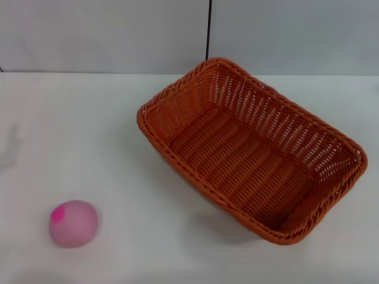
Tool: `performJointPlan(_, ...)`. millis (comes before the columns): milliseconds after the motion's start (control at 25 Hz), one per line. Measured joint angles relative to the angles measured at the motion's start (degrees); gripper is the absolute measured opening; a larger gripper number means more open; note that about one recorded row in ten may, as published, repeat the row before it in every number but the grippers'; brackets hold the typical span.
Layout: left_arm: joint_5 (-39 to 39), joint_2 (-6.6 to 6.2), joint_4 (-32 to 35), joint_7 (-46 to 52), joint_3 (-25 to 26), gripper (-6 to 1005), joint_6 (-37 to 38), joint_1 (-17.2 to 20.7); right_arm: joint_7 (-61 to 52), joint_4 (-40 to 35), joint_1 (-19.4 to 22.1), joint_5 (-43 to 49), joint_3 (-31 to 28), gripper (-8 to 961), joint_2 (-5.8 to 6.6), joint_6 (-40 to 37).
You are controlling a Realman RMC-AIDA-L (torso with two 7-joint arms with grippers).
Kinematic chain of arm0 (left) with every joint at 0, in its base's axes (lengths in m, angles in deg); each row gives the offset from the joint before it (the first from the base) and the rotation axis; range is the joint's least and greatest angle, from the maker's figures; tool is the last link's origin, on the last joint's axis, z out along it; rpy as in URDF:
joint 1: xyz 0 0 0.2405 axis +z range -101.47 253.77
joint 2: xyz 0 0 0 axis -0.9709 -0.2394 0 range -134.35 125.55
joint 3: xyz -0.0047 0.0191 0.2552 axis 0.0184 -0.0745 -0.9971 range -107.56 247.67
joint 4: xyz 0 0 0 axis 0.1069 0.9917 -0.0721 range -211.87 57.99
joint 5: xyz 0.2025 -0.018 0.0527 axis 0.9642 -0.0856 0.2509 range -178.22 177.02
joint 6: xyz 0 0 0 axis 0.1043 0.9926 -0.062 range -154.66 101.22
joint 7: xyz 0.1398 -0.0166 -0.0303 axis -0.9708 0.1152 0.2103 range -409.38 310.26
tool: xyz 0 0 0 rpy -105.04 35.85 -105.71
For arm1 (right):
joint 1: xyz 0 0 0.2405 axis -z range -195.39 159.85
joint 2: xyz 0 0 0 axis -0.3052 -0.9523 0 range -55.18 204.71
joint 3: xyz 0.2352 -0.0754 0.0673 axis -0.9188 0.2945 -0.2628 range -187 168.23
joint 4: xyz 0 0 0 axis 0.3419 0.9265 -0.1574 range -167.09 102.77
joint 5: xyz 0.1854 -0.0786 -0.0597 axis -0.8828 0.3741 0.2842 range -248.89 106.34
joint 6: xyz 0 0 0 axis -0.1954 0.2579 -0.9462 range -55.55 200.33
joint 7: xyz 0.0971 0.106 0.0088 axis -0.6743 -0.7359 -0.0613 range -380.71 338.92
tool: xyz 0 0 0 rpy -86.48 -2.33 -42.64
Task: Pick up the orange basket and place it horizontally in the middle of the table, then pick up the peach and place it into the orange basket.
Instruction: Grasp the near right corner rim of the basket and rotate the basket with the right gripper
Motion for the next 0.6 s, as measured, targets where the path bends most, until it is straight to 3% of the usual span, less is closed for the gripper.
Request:
performJointPlan(200, 0.02, 0.02, 0.0, 0.0, -0.59, 843, -0.11, 0.15, -6.27, -3.01, -8.7, 17.27, 0.98, 555, 2.91, -7.56)
performJointPlan(280, 0.06, 0.07, 0.0, 0.0, -0.75, 843, -0.09, 0.24, -9.53, -3.03, -11.56, 22.58, 5.28, 561, 3.17, -7.15)
performJointPlan(440, 0.12, 0.1, 0.0, 0.0, -1.09, 843, 0.01, 0.27, -11.24, -2.86, -13.07, 24.95, 11.3, 572, 3.12, -6.11)
performJointPlan(480, 0.13, 0.1, 0.0, 0.0, -1.15, 843, 0.05, 0.27, -12.09, -2.46, -13.98, 26.18, 15.33, 575, 3.03, -5.44)
performJointPlan(600, 0.12, 0.1, 0.0, 0.0, -1.23, 843, 0.08, 0.27, -12.7, -1.78, -14.82, 27.67, 18.46, 584, 2.91, -4.82)
